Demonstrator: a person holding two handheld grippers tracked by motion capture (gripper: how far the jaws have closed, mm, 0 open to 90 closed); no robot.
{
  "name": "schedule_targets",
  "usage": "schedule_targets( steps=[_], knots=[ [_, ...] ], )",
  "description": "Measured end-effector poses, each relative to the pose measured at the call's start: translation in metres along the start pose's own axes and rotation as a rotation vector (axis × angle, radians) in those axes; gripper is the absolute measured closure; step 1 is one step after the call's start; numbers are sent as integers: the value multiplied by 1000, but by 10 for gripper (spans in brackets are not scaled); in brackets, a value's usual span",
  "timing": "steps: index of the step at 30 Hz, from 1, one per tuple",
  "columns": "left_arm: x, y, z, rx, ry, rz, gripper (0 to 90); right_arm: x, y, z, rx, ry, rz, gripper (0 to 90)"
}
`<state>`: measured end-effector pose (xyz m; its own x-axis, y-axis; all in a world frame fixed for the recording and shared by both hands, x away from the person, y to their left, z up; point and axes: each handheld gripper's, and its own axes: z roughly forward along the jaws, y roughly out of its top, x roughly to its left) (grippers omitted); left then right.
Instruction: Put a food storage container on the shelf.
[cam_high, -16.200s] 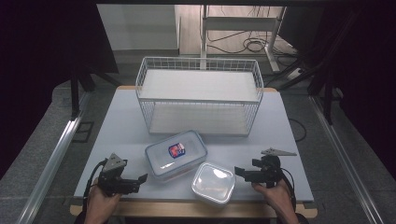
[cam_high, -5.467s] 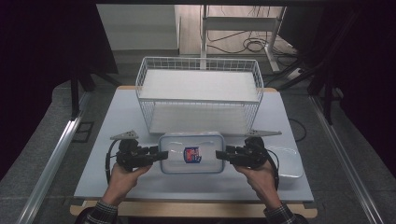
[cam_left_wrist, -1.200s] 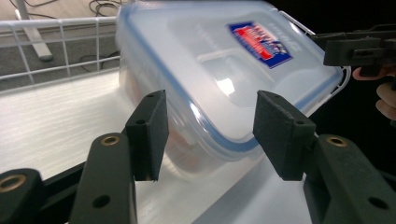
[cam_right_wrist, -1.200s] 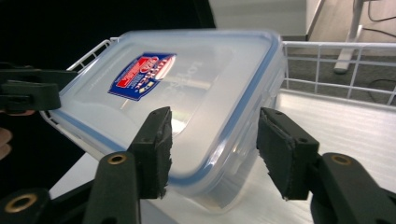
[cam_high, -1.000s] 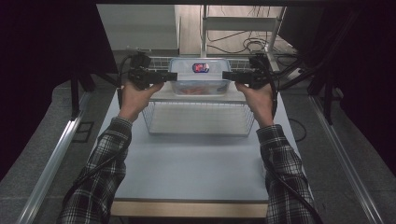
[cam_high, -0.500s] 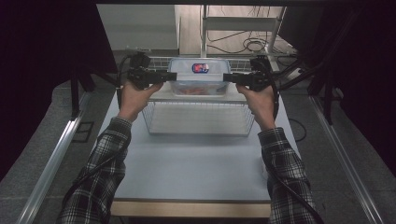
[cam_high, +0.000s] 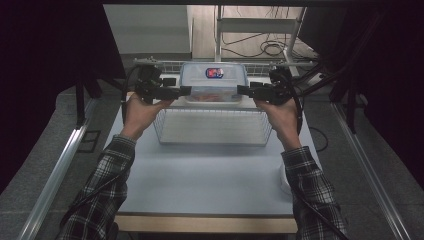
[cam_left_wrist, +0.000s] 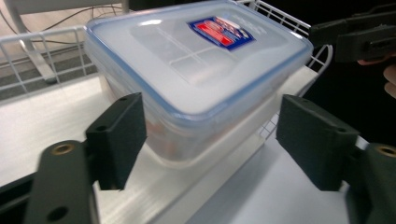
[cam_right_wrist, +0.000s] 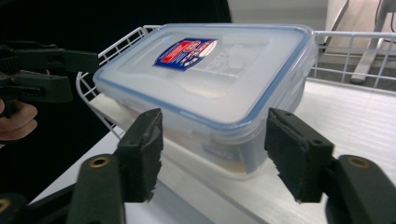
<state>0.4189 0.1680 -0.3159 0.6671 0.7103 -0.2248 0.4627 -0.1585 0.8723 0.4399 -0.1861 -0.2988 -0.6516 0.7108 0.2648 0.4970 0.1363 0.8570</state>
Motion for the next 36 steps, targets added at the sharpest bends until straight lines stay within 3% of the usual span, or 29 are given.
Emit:
schedule_targets(
  steps=[3, 13, 22, 36],
  knots=[
    [-2, -8, 0, 11, 4, 11, 171, 1, -6, -1, 6, 6, -16, 309],
    [-16, -42, -8, 44, 19, 111, 93, 9, -27, -5, 13, 28, -77, 187],
    [-23, -70, -16, 41, 4, 111, 43, 20, -52, -11, 13, 51, -133, 90],
    [-47, -116, -21, 46, 4, 175, 13, 32, -94, -29, 22, 50, -206, 33]
  ],
)
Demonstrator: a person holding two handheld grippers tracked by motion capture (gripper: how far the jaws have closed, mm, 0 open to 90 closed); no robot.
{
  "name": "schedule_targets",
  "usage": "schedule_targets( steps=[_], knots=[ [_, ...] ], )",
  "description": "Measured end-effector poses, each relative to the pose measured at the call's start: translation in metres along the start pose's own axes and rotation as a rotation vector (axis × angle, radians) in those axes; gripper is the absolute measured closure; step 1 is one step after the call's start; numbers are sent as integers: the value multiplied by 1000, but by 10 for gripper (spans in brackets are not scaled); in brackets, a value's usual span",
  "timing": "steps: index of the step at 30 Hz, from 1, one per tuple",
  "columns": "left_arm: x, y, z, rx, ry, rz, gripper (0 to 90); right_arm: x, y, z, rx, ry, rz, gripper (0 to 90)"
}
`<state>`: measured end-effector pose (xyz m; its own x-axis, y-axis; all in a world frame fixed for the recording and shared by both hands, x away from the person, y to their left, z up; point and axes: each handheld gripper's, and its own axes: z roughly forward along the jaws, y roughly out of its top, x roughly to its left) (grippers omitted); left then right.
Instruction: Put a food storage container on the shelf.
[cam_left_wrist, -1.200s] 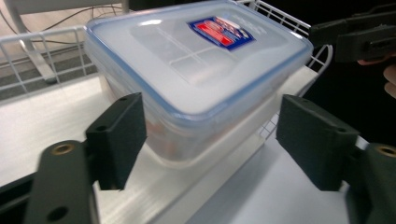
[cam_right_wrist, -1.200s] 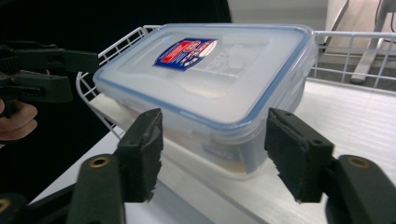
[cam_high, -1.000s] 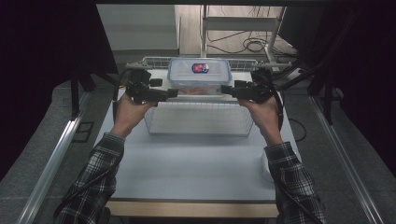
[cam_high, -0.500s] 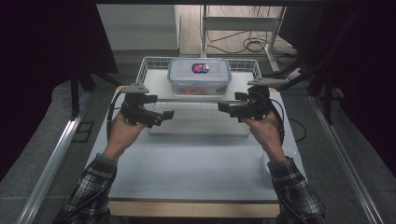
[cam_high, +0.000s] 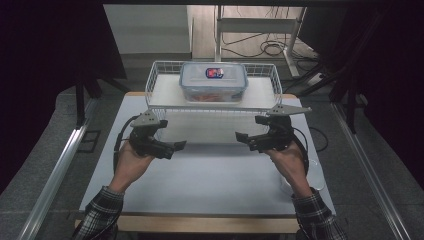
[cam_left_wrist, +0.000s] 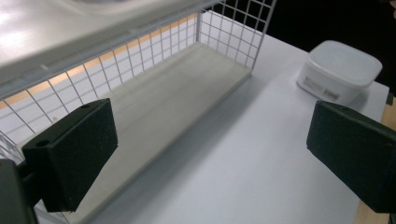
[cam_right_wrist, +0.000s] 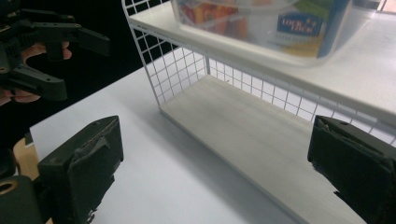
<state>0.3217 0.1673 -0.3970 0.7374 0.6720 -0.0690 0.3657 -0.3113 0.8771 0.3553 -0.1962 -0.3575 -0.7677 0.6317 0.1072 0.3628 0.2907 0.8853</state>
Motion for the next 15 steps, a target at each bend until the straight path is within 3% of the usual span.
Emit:
schedule_targets(
  steps=[6, 15],
  knots=[
    [-11, -17, -3, 6, 6, 0, 1, 7, -18, -6, 13, -3, -11, 22],
    [-28, -38, -7, -6, 8, 20, 3, 13, -43, -9, 28, 6, 14, 10]
  ],
)
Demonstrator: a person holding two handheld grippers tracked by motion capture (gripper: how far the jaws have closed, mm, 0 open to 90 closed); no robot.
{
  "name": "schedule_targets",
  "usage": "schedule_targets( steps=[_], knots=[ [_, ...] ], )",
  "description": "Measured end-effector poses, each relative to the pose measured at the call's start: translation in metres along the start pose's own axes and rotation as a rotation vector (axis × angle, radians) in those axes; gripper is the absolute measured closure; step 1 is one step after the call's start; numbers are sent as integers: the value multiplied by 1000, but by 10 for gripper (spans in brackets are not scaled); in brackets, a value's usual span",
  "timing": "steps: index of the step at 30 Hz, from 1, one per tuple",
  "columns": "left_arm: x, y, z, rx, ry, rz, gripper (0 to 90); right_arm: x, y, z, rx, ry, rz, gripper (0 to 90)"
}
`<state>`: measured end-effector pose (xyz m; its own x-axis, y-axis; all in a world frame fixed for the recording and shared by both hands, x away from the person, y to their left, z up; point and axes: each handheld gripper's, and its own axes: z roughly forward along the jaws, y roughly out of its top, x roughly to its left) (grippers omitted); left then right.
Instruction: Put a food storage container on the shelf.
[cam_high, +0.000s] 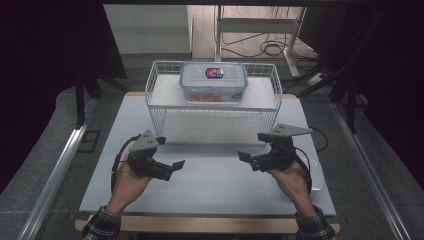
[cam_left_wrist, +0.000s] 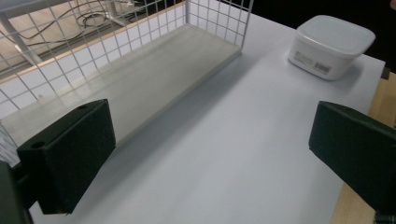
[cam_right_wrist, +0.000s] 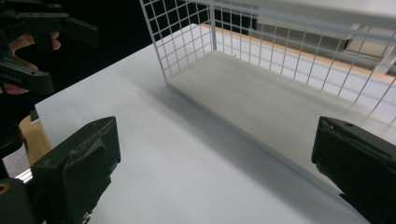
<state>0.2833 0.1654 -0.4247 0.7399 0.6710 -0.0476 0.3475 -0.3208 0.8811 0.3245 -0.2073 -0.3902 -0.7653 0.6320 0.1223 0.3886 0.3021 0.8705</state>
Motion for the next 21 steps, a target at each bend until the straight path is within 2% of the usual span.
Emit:
schedule_targets(
  steps=[2, 10, 14, 21],
  knots=[
    [-2, -5, -1, -3, -5, 4, 7, 1, -6, 0, 0, 6, 1, 12],
    [-11, -22, -4, -6, 28, 19, 11, 9, -28, -2, -10, -11, -30, 11],
    [-12, -30, -3, -2, 39, 29, 19, 12, -38, -1, -16, -19, -15, 12],
    [-20, -49, 2, 6, 65, 38, 22, 15, -57, 3, 13, -35, -4, 12]
  ],
)
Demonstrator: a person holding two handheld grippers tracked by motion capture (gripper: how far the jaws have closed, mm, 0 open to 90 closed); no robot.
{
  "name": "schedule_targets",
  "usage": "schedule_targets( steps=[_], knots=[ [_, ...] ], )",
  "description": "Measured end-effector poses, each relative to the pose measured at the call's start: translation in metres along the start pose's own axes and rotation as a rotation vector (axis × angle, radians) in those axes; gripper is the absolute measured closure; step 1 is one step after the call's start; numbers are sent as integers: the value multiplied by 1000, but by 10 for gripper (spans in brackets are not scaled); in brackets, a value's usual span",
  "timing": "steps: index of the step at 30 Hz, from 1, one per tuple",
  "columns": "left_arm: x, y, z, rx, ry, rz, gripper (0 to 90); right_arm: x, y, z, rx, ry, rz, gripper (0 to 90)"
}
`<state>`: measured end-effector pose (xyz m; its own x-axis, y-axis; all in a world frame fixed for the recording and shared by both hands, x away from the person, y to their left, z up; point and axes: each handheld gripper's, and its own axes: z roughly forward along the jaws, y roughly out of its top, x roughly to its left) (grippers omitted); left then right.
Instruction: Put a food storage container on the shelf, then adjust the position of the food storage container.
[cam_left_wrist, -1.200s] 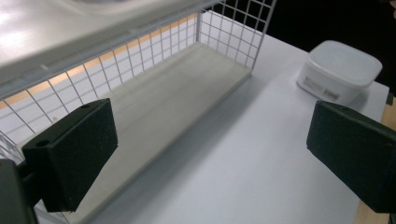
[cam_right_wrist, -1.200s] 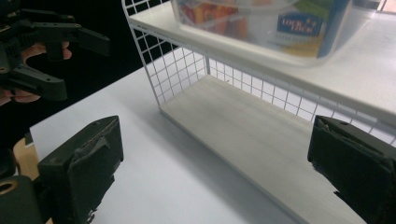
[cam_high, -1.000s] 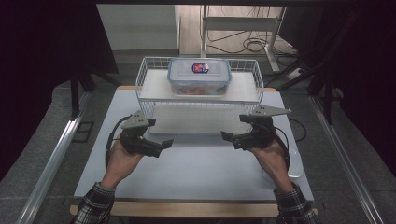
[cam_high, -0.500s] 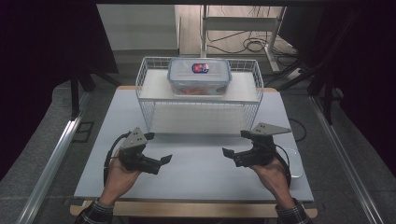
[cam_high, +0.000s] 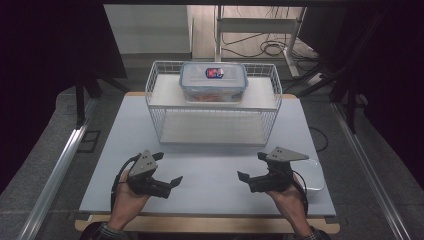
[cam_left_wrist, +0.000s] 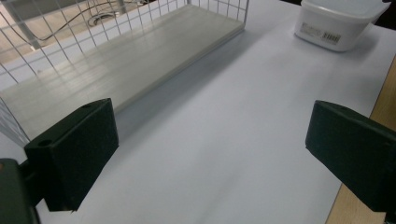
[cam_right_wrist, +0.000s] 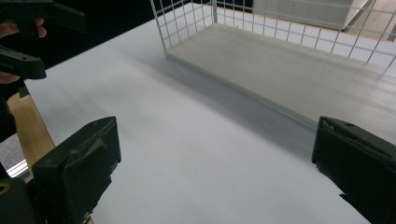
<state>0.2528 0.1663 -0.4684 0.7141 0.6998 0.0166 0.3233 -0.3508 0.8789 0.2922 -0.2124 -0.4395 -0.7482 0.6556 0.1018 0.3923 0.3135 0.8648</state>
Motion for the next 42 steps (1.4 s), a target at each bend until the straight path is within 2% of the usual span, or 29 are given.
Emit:
schedule_targets(
  steps=[3, 10, 17, 20, 26, 29, 34, 39, 42],
  knots=[
    [-3, -9, 2, 15, 13, 1, 21, 3, -6, 2, 11, -5, -4, 12],
    [-4, -29, 5, 47, -3, -45, 21, 9, -19, 12, 65, -23, -34, 12],
    [-1, -38, 8, 70, 9, -55, 21, 9, -34, 20, 133, -41, -53, 12],
    [0, -39, 7, 65, 16, -59, 21, 8, -36, 21, 147, -43, -41, 12],
    [2, -38, 5, 59, 23, -65, 21, 7, -37, 19, 181, -75, -42, 0],
    [2, -39, 5, 62, 24, -67, 21, 5, -36, 15, 183, -83, -20, 0],
    [3, -39, 5, 64, 24, -69, 21, -5, -34, 5, 192, -132, 21, 5],
    [4, -40, 6, 72, 24, -68, 21, -17, -32, -10, 158, -174, 77, 133],
    [4, -41, 6, 75, 28, -69, 21, -27, -33, -21, 155, -199, 104, 261]
  ],
)
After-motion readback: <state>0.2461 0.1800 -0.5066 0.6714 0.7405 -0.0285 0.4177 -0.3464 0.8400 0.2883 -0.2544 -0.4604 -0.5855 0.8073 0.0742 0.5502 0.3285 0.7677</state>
